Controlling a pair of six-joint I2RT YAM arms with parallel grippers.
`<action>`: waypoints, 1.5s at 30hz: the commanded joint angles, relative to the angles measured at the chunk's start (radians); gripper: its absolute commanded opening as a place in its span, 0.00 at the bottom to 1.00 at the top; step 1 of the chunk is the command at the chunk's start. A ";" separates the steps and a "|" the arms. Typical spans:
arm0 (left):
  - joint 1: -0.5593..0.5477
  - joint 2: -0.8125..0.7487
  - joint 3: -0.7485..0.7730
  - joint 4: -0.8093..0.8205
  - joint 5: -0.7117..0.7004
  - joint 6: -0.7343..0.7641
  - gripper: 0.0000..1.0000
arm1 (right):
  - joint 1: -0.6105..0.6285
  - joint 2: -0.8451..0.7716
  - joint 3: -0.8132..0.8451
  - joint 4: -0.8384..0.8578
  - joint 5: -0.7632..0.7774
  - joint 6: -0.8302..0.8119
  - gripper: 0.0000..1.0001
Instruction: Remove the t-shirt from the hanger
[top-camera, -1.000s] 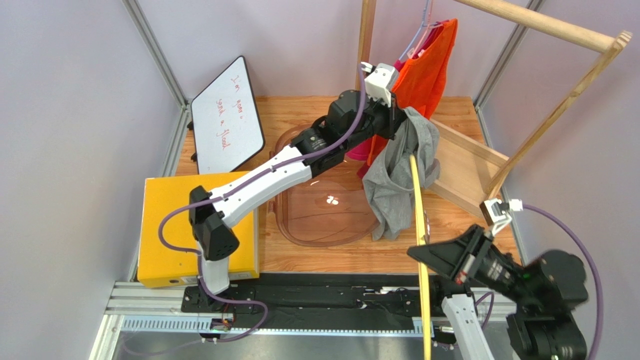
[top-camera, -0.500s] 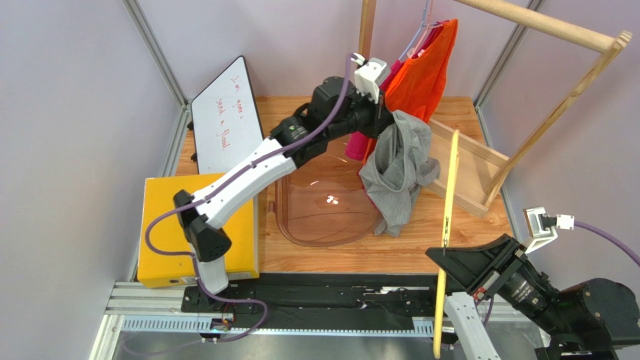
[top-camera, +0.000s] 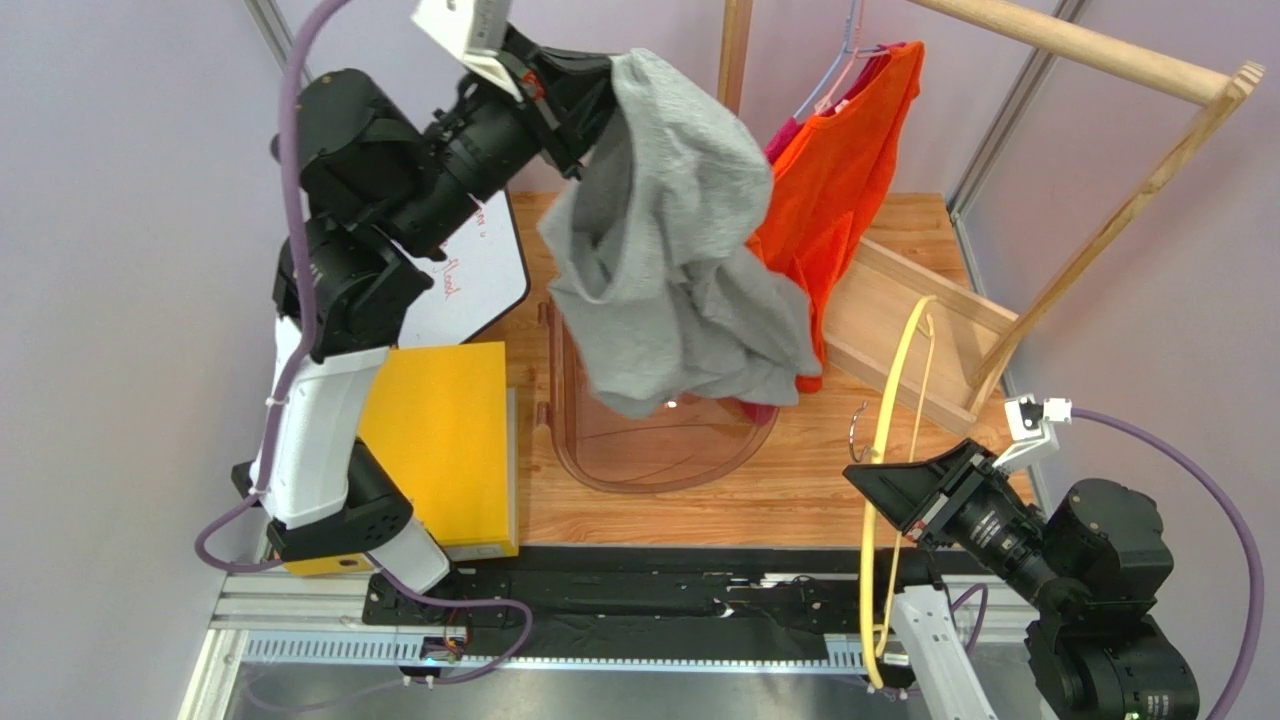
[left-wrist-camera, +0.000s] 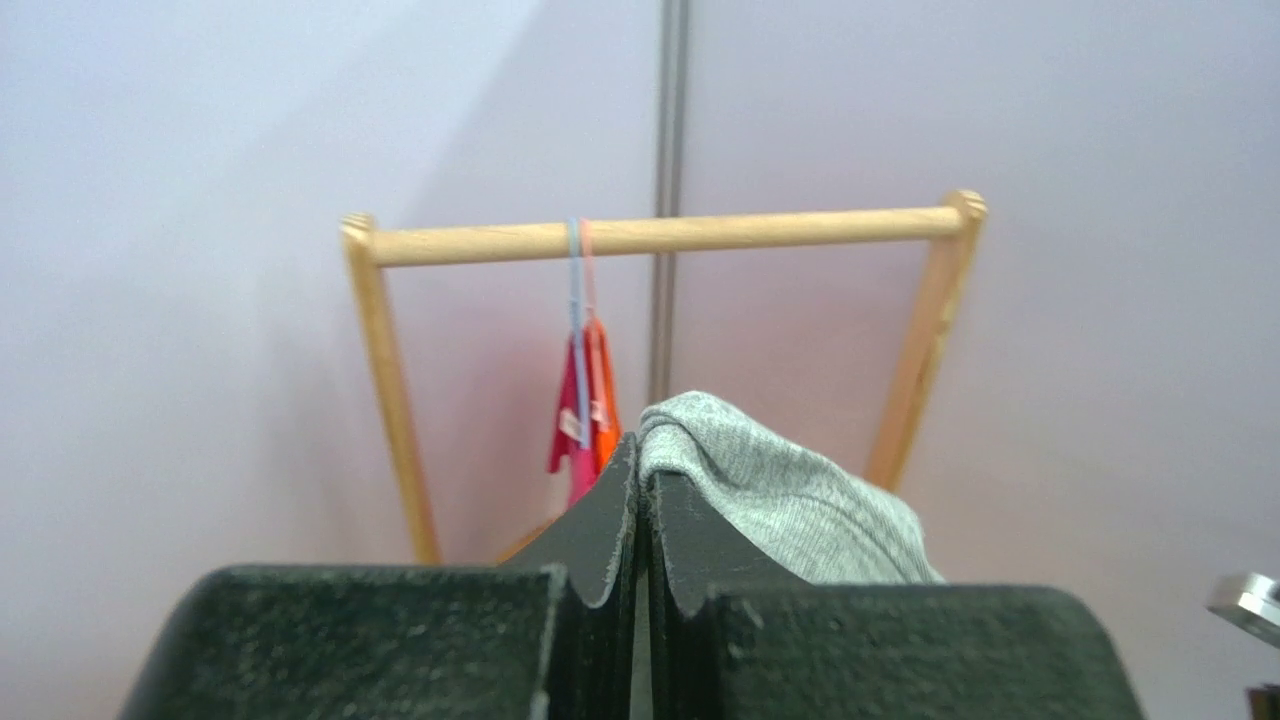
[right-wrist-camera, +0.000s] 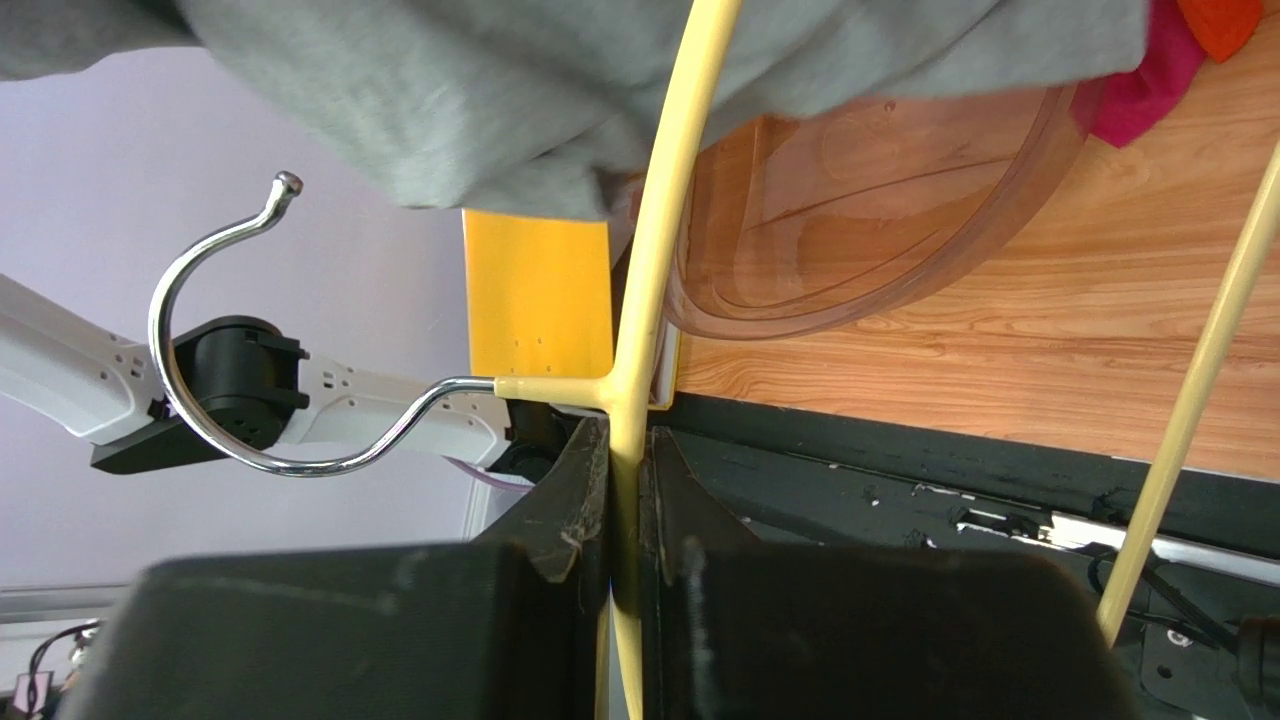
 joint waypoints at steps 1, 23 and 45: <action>0.094 0.002 0.002 0.005 0.006 0.014 0.00 | 0.001 -0.014 0.023 0.054 0.014 -0.053 0.00; 0.117 -0.130 -0.607 0.179 0.286 -0.132 0.00 | 0.001 0.011 -0.054 0.114 0.029 -0.073 0.00; 0.191 -0.224 -1.146 0.168 -0.023 -0.288 0.00 | 0.001 0.005 -0.071 0.154 0.018 -0.037 0.00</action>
